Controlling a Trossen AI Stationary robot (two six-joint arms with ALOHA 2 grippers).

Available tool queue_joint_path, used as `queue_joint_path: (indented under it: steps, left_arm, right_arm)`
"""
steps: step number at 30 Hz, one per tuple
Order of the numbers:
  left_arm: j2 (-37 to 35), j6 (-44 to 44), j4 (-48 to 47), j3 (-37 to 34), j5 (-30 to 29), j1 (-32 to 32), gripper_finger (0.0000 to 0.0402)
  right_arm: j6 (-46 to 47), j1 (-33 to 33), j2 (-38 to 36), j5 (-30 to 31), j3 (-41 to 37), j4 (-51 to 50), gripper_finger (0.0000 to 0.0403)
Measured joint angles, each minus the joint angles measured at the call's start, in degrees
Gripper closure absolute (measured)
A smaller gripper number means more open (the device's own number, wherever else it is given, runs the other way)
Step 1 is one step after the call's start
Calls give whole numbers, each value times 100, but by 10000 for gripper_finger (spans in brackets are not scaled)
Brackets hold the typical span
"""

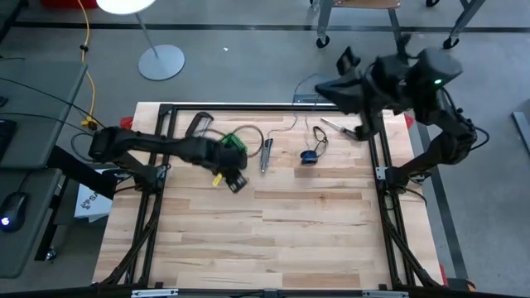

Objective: Coil cords
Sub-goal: Uncoil the blue wire from the spool

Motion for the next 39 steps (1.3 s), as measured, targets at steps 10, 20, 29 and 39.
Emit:
queue_joint_path:
  steps: [10,20,29,39]
  left_arm:
    - [-4,-1336,1507,-1541,298,-794,231]
    - [-4,-888,3636,-1763,3,-615,231]
    - [611,1301,6155,-1248,-1077,-205,231]
    - [1946,2666,6611,-50,-817,-293,231]
  right_arm:
    - [-38,-22,558,-7,1139,633,403]
    - [53,-194,759,44,1270,961,403]
    - [8,-207,804,122,1268,868,403]
    - [-19,-207,800,168,1327,669,403]
